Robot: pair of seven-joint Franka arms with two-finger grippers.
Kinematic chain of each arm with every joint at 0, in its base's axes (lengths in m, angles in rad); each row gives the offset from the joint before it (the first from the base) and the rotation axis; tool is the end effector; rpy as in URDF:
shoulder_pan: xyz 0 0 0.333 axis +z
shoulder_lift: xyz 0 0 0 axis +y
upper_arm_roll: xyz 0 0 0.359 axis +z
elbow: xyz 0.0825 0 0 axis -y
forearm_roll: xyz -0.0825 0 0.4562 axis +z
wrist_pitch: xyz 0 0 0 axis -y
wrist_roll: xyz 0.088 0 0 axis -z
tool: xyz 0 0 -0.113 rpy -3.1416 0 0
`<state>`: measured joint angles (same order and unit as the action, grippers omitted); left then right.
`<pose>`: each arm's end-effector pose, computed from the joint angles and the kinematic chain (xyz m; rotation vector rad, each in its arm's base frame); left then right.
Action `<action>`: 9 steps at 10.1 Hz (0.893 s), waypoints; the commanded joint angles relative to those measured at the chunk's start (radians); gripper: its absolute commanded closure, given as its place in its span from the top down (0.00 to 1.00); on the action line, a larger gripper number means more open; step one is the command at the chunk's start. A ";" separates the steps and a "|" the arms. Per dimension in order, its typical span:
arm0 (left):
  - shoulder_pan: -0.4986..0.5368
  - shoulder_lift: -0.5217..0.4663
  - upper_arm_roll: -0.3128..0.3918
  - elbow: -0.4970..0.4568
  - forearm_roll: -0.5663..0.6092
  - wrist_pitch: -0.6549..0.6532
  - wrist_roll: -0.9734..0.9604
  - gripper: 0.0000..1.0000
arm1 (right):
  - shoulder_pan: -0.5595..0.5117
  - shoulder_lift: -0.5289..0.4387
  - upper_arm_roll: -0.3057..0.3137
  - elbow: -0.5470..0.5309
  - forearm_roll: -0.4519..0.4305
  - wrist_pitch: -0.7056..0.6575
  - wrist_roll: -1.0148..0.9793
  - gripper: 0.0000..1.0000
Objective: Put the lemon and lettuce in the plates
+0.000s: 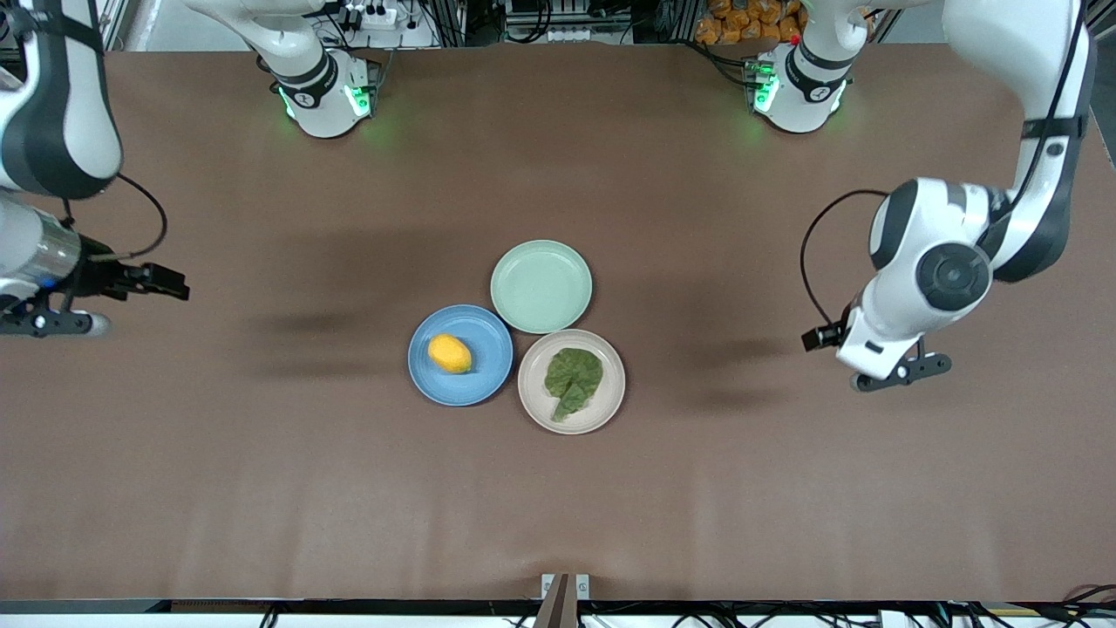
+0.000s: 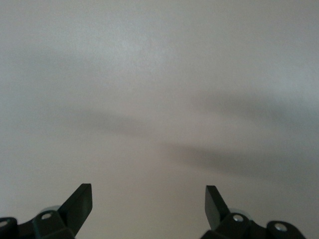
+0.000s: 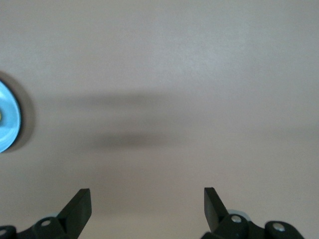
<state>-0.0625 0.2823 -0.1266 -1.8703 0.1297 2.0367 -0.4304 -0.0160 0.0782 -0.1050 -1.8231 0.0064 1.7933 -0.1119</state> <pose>0.6704 -0.1161 0.3522 -3.0191 -0.2715 0.1271 0.6394 -0.0756 0.4929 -3.1266 0.0171 0.1675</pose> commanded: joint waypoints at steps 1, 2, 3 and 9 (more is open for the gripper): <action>0.032 -0.130 -0.004 -0.070 -0.091 0.000 0.131 1.00 | -0.021 -0.044 0.019 0.062 -0.022 -0.093 0.006 1.00; 0.032 -0.155 -0.004 -0.063 -0.091 0.000 0.131 1.00 | -0.021 -0.052 0.018 0.082 -0.022 -0.126 0.006 1.00; 0.026 -0.178 -0.004 -0.056 -0.091 0.000 0.131 1.00 | -0.021 -0.067 0.018 0.114 -0.022 -0.161 0.008 1.00; 0.009 -0.273 -0.016 0.069 -0.093 -0.149 0.204 1.00 | -0.006 -0.086 0.016 0.284 -0.019 -0.304 0.044 1.00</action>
<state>-0.0560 0.0446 -0.1430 -1.8388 0.0617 1.9615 -0.2959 -0.0170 0.0019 -0.0996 -1.5661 0.0016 1.5183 -0.0954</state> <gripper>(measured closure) 0.000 0.000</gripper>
